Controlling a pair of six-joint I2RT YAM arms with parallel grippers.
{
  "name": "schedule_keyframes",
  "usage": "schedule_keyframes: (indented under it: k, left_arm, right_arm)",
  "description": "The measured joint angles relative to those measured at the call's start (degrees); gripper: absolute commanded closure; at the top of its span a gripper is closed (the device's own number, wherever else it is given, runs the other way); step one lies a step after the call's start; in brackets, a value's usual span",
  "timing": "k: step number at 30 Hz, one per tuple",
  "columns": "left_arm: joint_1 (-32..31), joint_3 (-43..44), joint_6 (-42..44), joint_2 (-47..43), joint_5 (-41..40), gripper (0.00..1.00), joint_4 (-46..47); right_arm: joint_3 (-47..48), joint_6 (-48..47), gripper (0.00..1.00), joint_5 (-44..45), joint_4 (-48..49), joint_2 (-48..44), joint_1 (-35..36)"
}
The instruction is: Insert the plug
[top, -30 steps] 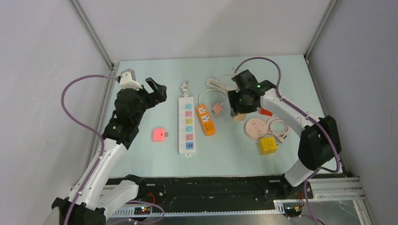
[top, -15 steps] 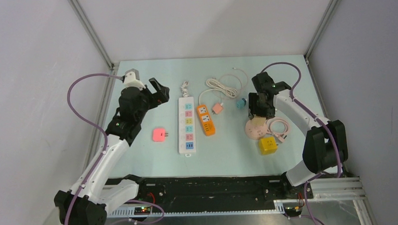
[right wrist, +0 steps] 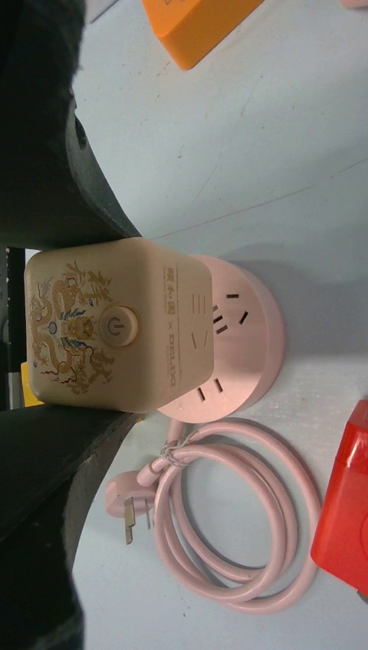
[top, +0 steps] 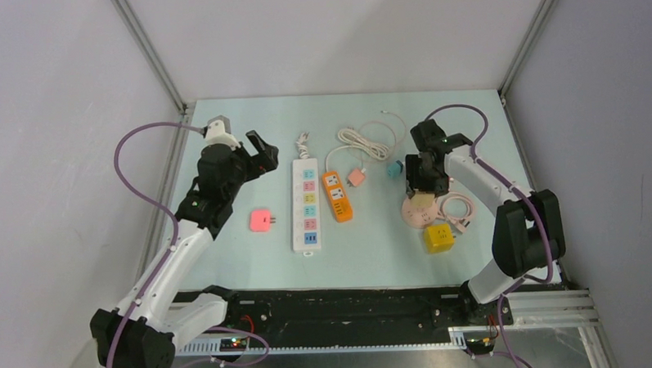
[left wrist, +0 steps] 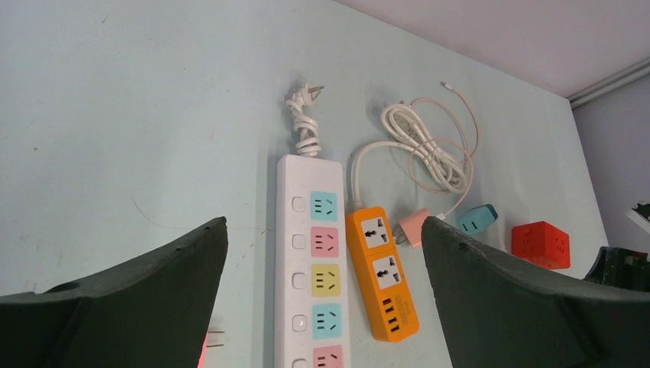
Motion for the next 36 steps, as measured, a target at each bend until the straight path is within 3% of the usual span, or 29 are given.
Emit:
schedule_keyframes:
  k: [5,9,15,21,28,36]
  left_arm:
    - [0.00,-0.13,-0.07,0.00,0.00,0.00,0.00]
    - [0.00,-0.33,-0.31,0.15,0.02,0.00,0.00]
    - [0.28,-0.33,-1.62,0.90,0.22,0.00,-0.35]
    - [3.15,-0.37,-4.13,0.92,1.07,0.00,-2.67]
    - [10.29,-1.64,-7.48,0.92,3.10,0.01,-6.84]
    - [15.56,-3.67,-9.25,0.96,6.21,0.00,-9.75]
  right_arm:
    - [-0.04,-2.89,1.00,-0.87,1.90,-0.07,3.65]
    - [-0.15,-5.64,1.00,-3.89,5.14,-0.63,11.98]
    - [0.31,-11.30,1.00,-15.72,12.79,-1.03,24.35]
    - [10.75,-18.53,1.00,-25.31,14.62,5.25,28.89]
    - [23.23,-28.76,1.00,-25.64,12.81,16.70,33.94]
    - [24.00,-38.12,1.00,-18.10,9.70,20.11,39.17]
